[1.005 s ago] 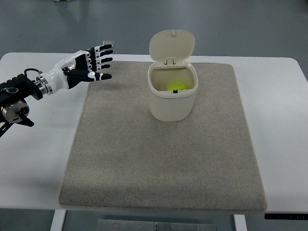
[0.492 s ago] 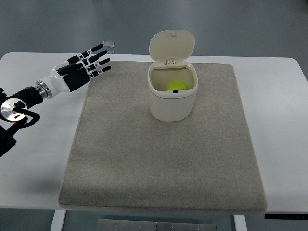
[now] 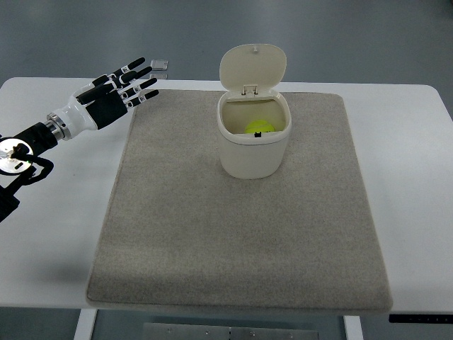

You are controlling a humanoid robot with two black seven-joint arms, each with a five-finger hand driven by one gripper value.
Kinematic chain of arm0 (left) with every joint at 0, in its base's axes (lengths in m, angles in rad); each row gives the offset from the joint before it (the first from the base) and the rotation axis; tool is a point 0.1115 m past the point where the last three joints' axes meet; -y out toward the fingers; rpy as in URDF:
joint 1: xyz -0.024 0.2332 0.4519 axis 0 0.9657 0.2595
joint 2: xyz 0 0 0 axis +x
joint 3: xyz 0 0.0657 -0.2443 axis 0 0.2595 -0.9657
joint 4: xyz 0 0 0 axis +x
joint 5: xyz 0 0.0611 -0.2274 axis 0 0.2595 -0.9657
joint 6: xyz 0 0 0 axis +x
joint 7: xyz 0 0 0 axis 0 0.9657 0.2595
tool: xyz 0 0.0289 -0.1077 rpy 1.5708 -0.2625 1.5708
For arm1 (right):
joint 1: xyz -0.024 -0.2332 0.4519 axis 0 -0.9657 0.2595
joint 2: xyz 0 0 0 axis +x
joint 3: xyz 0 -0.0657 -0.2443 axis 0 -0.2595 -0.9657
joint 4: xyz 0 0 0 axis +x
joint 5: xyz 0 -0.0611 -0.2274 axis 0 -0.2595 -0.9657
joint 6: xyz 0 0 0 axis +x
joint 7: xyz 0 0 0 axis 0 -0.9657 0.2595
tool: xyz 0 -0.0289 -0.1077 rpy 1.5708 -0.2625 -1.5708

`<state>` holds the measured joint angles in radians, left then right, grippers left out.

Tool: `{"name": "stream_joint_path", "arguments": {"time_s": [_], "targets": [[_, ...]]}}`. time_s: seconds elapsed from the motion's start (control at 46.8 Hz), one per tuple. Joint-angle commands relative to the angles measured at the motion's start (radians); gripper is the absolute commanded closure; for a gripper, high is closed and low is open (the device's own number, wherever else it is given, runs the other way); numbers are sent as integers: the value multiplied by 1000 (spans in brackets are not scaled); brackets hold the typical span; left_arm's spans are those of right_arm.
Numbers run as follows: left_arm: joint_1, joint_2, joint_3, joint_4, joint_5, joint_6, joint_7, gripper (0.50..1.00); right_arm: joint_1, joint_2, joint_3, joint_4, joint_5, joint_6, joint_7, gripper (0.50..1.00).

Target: Put tennis ball into box with left hand

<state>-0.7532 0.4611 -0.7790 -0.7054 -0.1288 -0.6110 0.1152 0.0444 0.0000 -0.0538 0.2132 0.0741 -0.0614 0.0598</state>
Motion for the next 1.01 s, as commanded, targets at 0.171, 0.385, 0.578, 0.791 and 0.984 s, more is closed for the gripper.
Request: {"name": "stream_joint_path", "arguments": {"time_s": [0.171, 0.385, 0.578, 0.791, 0.984], "targets": [[3, 19, 1, -9, 17, 0, -8, 504, 0, 0, -1, 0, 1, 0, 0, 589], [9, 19, 3, -9, 17, 0, -11, 504, 0, 0, -1, 0, 0, 0, 0, 587], [9, 22, 1, -9, 17, 0, -11, 504, 0, 0, 0, 0, 1, 0, 0, 587], [11, 44, 0, -9, 15, 0, -12, 504, 0, 0, 5, 5, 3, 6, 0, 587], [11, 44, 0, -9, 12, 0, -12, 504, 0, 0, 8, 5, 1, -2, 3, 587]]}}
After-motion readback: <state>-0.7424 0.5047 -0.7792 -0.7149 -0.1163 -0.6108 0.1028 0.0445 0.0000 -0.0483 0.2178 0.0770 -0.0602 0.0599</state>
